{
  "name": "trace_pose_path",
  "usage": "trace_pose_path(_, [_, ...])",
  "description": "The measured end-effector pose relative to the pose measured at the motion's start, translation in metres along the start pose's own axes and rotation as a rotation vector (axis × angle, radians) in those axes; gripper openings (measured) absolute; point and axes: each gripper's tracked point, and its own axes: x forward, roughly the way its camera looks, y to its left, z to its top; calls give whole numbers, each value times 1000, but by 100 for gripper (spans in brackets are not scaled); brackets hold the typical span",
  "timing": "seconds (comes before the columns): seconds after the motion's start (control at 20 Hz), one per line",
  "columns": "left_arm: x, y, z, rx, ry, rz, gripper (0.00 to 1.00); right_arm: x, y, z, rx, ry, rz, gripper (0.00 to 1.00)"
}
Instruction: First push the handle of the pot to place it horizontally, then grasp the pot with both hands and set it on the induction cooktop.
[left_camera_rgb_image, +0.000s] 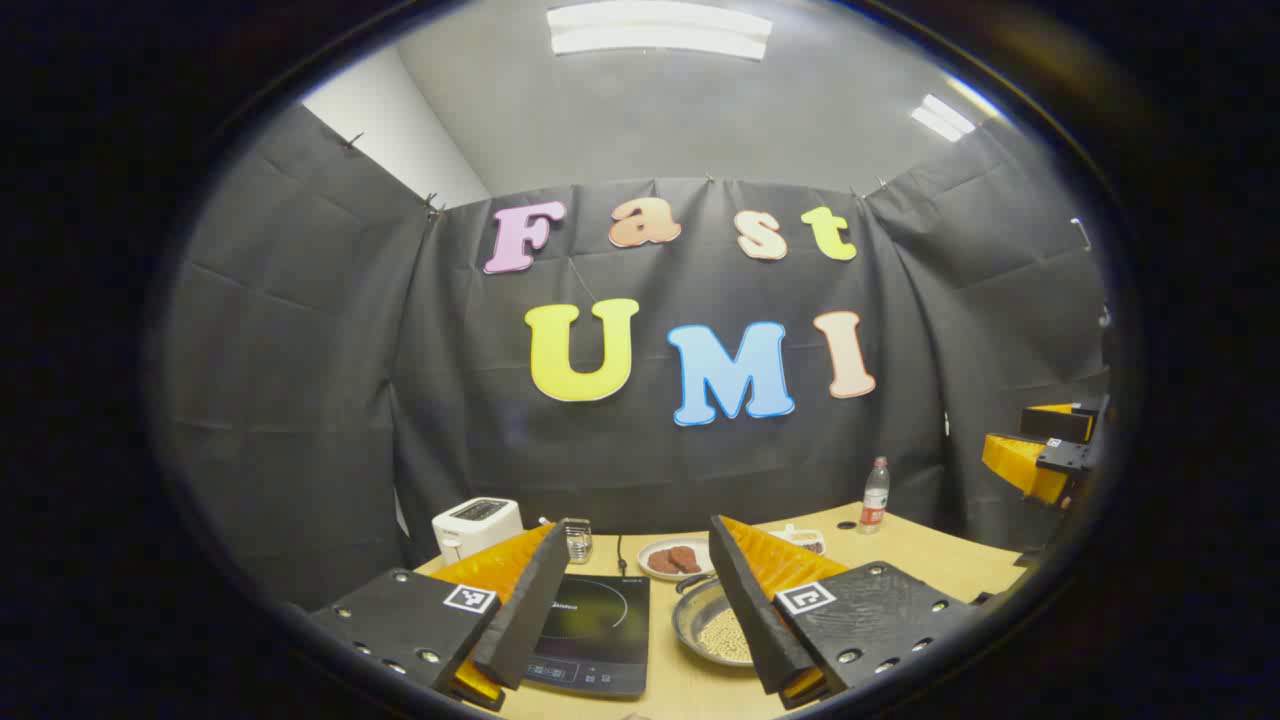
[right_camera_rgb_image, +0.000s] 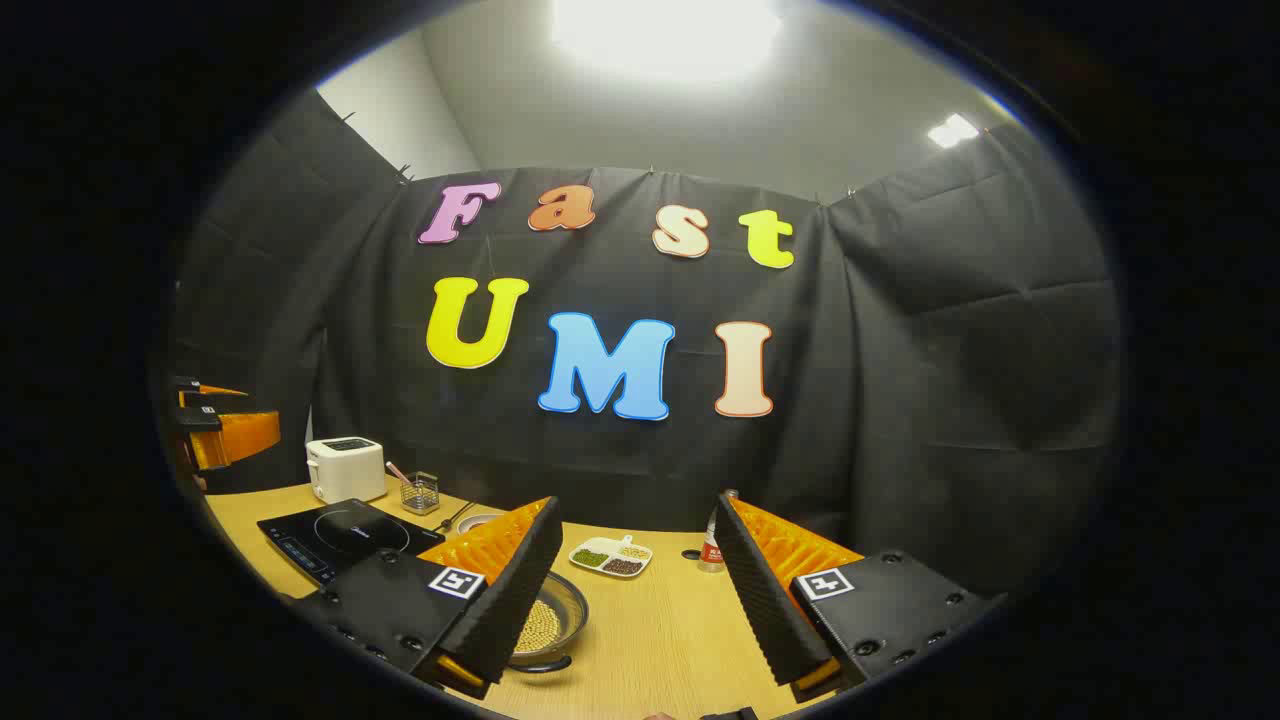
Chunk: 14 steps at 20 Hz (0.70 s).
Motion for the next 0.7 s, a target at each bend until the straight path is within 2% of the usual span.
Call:
trace_pose_path(0.1, [1,1,-1,0,1,3,88,0,1,1,0,0,2,97])
trace_pose_path(0.7, [-2,3,4,-10,-14,10,86,1,4,3,8,6,-4,97])
